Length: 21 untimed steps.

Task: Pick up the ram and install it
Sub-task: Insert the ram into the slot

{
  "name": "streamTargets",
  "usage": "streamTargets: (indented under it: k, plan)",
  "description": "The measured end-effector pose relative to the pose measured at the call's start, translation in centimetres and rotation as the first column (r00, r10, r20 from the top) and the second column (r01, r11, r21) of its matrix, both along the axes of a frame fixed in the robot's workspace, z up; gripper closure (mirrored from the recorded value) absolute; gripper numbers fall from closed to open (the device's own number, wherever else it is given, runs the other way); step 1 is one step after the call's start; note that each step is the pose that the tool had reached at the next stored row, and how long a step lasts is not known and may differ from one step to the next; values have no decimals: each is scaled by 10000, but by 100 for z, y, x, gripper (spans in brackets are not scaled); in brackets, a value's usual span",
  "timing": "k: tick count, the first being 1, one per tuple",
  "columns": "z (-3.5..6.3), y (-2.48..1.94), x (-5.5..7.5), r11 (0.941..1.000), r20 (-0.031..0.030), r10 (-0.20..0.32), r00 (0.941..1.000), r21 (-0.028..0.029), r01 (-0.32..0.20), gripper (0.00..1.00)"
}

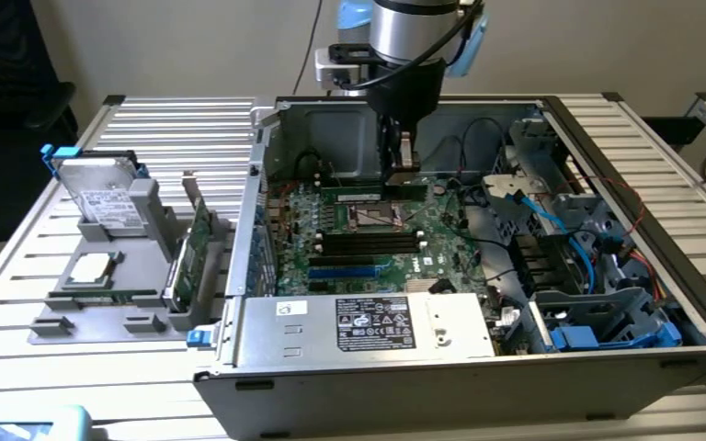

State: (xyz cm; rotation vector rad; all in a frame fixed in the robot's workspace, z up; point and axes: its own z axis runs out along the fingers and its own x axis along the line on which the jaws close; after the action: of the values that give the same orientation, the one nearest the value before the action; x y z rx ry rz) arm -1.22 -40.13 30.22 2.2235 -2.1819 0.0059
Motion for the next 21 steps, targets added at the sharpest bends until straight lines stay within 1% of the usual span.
streamTargets:
  k: [13,21]
  plan:
    - [-235,1,0,10000,0,0,10000,1,0,87]
    - [-341,1,0,10000,-2,-1,10000,1,1,87]
